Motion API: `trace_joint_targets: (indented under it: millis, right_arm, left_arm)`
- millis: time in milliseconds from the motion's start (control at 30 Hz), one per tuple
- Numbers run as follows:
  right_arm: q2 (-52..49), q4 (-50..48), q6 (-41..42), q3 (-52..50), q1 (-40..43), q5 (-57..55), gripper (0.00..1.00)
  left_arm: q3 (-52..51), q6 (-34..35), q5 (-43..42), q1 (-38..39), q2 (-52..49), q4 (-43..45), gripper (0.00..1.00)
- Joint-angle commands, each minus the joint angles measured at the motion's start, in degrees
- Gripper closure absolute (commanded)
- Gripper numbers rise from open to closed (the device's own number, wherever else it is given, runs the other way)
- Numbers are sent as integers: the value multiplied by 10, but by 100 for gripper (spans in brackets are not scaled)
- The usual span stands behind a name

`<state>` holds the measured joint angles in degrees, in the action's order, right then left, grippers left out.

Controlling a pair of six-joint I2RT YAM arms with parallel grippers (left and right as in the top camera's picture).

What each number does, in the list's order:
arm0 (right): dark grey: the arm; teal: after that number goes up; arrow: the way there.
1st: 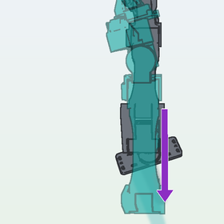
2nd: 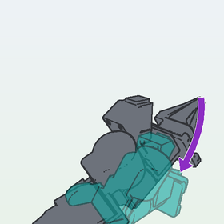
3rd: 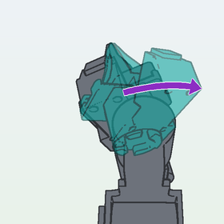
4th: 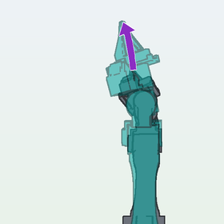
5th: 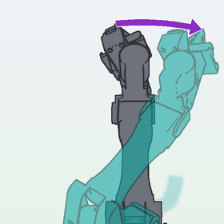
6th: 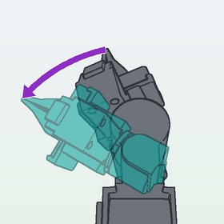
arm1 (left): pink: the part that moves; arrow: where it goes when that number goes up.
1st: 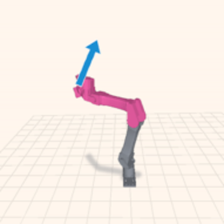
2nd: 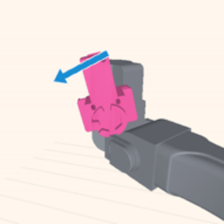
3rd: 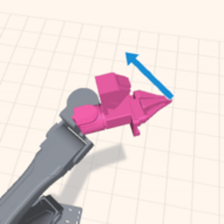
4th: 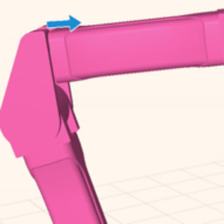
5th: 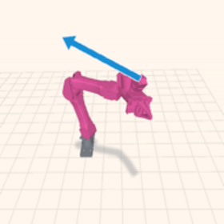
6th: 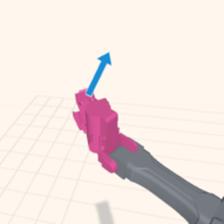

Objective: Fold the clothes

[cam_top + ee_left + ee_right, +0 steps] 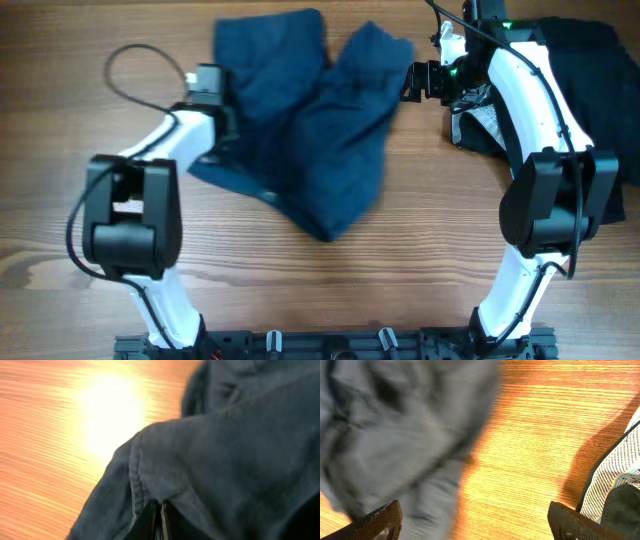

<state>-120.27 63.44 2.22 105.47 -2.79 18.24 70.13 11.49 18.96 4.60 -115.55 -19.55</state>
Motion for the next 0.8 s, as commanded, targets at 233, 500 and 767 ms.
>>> trace_joint_targets:
  millis: [233,500,767]
  right_arm:
    - [17,-41,-13,11,-4,14,15]
    - [15,-187,-37,11,-56,11,30]
    - [-34,-273,35,11,-90,14,16]
  left_arm:
    - [69,15,-17,-84,38,-77,1]
    - [89,59,-274,24,132,-214,37]
    - [88,52,-321,171,104,-226,44]
